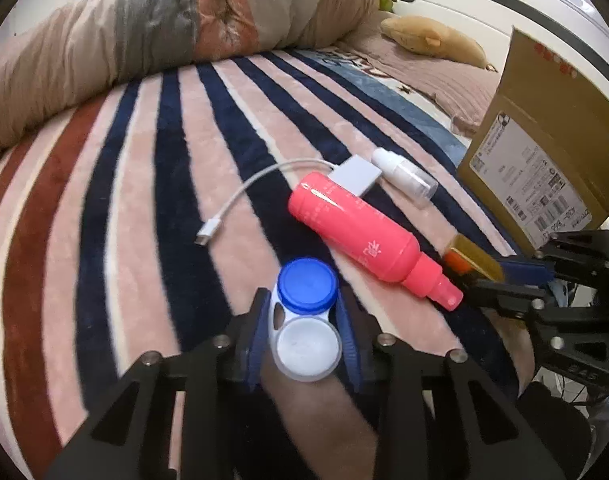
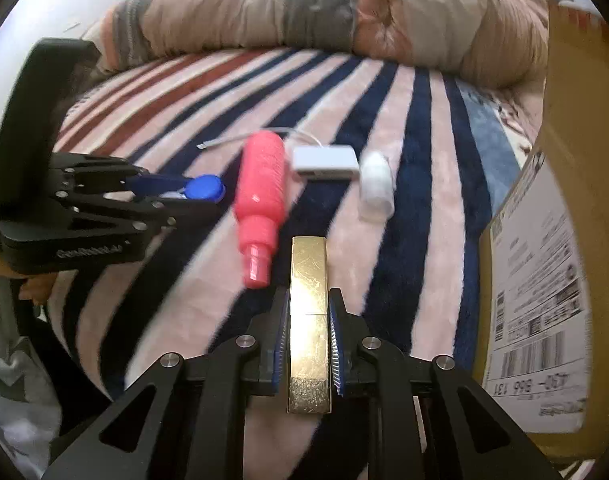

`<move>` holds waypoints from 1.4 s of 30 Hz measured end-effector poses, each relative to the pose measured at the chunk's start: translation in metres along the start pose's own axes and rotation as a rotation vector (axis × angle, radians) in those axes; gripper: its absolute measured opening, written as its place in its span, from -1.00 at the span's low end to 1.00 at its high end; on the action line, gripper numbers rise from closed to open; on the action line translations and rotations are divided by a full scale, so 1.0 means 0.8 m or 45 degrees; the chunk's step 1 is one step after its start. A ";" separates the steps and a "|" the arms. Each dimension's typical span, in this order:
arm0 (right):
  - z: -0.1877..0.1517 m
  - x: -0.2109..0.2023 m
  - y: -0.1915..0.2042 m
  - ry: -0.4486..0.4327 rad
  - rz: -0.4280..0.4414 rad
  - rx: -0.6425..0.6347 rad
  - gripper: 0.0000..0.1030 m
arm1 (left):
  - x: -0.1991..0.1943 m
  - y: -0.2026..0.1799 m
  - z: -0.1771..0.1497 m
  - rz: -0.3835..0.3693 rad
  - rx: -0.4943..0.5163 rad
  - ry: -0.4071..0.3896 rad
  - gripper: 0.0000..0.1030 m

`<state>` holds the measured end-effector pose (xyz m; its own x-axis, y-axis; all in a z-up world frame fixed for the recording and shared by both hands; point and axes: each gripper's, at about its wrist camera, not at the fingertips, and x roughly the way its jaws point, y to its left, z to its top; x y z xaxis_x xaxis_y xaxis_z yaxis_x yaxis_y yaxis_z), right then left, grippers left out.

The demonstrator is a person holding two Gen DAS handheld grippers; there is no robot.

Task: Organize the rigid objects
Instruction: 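Place the lens case and gold tube into the box, opening both grippers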

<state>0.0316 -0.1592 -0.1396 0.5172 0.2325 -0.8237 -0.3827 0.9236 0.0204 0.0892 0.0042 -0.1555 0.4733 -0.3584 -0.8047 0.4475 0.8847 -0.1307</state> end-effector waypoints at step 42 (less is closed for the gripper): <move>-0.024 -0.189 -0.233 -0.245 -0.299 0.172 -0.71 | -0.064 -0.349 0.160 -0.255 0.564 0.061 -0.42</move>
<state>0.0098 -0.3724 -0.0302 0.7194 0.0495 -0.6928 -0.1375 0.9879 -0.0721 0.0374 -0.2627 -0.0039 0.3142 -0.4850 -0.8161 0.8109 0.5841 -0.0349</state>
